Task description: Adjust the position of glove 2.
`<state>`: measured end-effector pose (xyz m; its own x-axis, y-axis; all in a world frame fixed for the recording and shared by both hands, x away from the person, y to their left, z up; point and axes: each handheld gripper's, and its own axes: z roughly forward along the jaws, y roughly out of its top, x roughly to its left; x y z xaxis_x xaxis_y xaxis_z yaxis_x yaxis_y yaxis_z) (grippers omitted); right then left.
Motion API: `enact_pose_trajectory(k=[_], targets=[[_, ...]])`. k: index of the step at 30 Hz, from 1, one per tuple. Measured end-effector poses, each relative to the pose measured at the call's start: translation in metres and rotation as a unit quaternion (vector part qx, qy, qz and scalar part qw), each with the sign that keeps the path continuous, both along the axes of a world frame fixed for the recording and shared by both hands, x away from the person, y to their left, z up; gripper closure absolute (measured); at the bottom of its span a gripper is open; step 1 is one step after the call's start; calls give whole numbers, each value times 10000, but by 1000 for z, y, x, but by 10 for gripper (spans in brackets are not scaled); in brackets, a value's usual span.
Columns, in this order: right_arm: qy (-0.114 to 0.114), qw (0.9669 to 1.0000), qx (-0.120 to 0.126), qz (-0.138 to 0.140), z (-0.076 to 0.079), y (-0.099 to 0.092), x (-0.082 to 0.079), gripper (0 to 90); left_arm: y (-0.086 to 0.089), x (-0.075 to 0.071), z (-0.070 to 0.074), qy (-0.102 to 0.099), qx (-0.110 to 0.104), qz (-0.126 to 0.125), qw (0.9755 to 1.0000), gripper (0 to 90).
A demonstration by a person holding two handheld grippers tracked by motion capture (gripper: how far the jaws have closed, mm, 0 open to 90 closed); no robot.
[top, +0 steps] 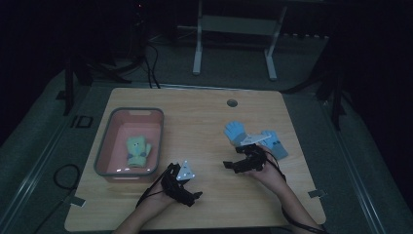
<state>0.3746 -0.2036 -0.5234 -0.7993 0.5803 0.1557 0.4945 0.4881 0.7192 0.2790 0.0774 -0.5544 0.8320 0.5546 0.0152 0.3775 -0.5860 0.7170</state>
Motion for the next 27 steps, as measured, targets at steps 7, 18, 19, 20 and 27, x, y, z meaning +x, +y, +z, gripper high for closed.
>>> enact_pose_trajectory(k=[7, 18, 19, 20, 27], targets=[[-142, 9998, -6, -165, -3, -11, 4, 201, 3, -3, 1, -58, -71, 43, 9999, 26], [-411, 9940, 123, -1009, 1, -49, 25, 355, -1, -7, -2, -47, -159, -44, 9999, 26], [-488, 9935, 70, -1028, 2, -52, 28, 386, -1, -8, -2, -47, -158, -68, 9998, 26], [-525, 9931, 39, -1045, 2, -53, 29, 400, -2, -8, -3, -28, -160, -78, 9998, 26], [-588, 9915, -23, -1162, 11, -60, 55, 535, -6, -12, -5, -35, -118, -186, 9998, 26]])
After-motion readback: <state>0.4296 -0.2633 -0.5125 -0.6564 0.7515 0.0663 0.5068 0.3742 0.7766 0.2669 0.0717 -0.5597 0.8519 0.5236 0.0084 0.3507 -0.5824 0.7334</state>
